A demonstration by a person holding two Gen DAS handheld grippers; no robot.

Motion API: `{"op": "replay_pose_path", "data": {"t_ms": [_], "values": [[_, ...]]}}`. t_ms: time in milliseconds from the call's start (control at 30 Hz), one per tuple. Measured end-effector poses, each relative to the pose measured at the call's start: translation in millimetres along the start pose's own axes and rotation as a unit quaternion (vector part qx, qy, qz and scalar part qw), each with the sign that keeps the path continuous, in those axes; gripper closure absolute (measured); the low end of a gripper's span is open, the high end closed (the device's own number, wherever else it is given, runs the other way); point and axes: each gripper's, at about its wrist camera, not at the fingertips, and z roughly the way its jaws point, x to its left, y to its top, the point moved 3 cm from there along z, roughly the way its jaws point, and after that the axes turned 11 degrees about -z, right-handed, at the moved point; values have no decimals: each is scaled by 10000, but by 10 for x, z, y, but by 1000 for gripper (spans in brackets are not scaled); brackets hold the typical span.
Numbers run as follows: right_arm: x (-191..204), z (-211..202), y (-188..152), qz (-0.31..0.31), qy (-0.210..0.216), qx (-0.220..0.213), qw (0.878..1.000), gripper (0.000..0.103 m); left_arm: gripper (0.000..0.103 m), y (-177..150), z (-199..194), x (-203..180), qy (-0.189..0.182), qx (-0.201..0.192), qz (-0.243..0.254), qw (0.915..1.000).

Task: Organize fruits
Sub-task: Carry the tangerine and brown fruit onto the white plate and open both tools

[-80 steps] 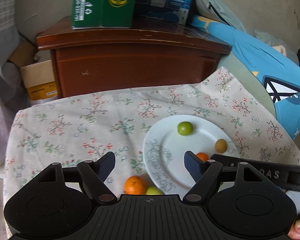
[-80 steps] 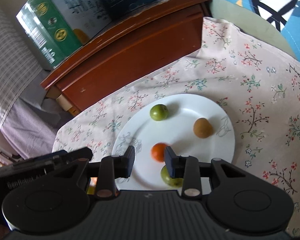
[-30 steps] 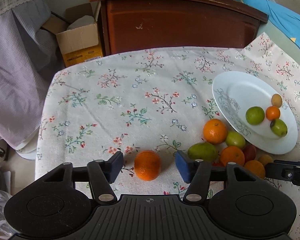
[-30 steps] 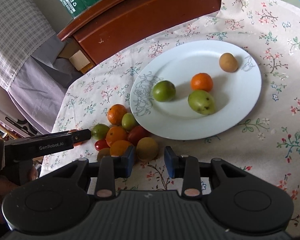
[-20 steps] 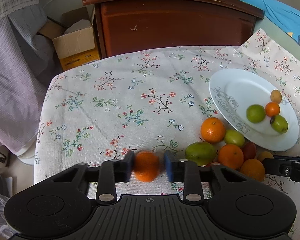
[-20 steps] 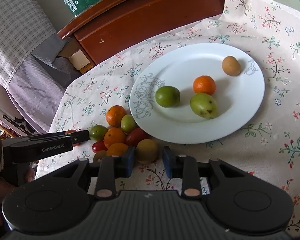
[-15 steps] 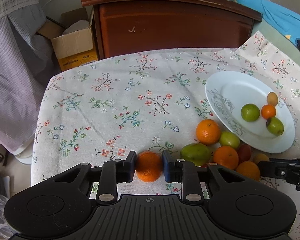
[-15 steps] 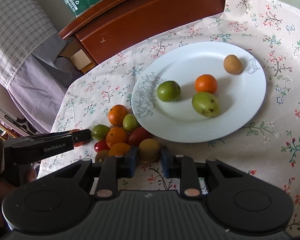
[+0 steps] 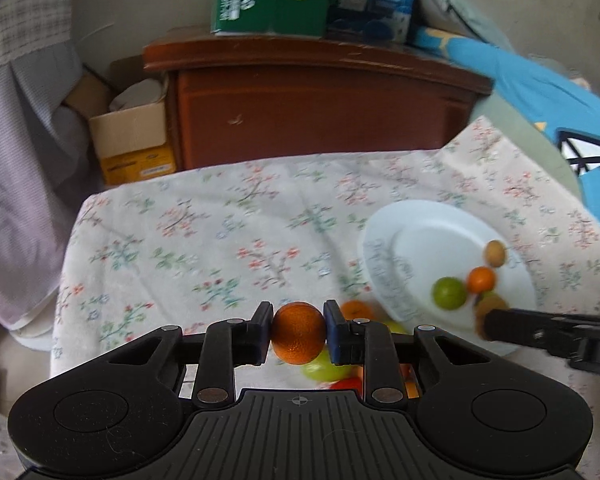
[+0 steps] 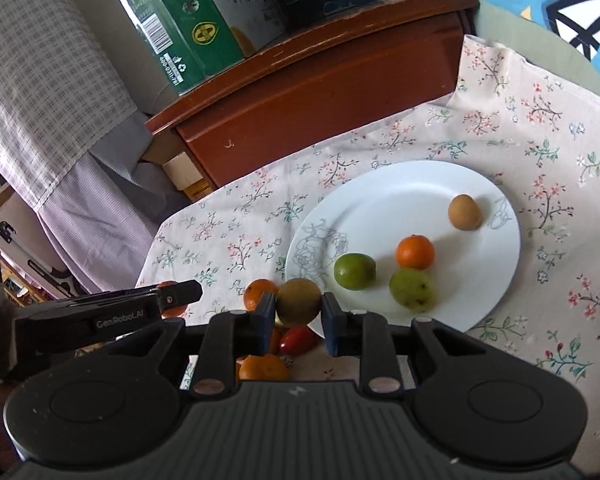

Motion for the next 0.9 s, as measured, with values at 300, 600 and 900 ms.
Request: {"op": "replay_pose_path", "data": {"t_ms": [300,600,900], "values": [[-34,-51,35,38,34,-38,10000,78,78,42,-91,-208,-256,-105,60,9996],[-142,-202,257,92,-47,-371,9993,78,78,73,-116,-474,-595,-166,194,9979],[-289,-196,490,-17,-147,-433,9990,78,78,38,-17,-734,-944,-85,324,9950]]}}
